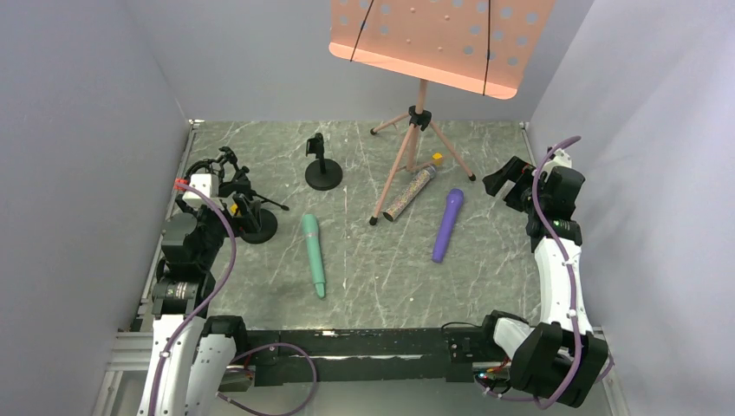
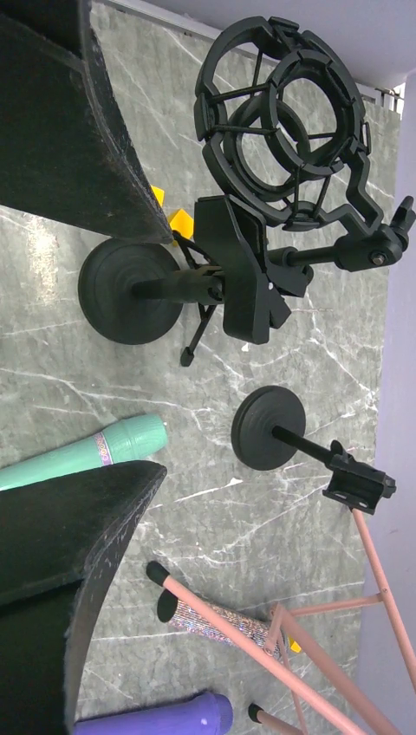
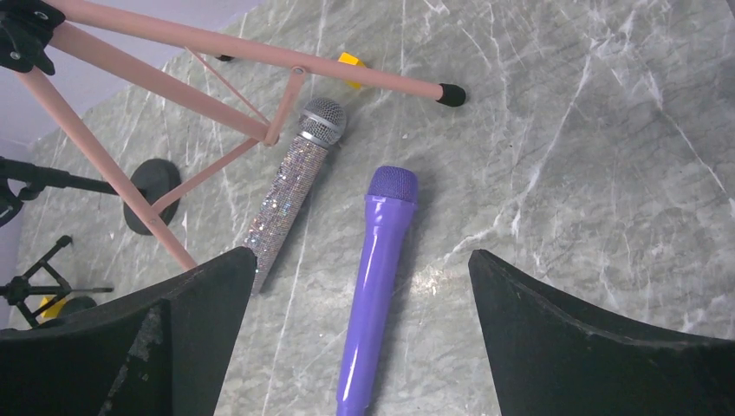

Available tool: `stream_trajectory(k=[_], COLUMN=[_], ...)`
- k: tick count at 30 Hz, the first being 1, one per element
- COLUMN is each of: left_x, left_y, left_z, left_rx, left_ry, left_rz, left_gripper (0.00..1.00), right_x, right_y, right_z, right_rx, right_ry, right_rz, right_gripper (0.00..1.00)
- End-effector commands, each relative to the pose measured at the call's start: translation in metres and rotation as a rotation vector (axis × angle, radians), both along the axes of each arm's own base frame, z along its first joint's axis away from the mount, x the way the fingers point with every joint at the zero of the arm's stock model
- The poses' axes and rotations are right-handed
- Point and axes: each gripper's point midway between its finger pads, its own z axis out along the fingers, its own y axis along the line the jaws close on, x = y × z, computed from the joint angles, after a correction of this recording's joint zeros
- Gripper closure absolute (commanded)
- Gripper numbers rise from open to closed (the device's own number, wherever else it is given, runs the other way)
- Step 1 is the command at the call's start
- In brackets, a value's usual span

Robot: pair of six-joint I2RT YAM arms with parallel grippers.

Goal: Attach the microphones to the stand

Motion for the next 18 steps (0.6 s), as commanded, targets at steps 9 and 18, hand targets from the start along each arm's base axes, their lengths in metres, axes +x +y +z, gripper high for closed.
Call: stream_trajectory(k=[9,18], left_x=[0.002,0.005], left_y=[-0.018,-0.037], left_z=[0.018,0.052], left_rx=[-0.028,-0.380], left_ry=[-0.048,-0.025], left_rz=[-0.103,-0.180], left_gripper=[0.01,0.01], right_x=[-0.001,-0.046], right_y=[0.020,0.096], right_z=[0.028,0.016], right_rx=[-0.012,-0.126], right_ry=[-0.110,-0.312], right_rz=[0.145,0.772], right_gripper=[0.00,0.00])
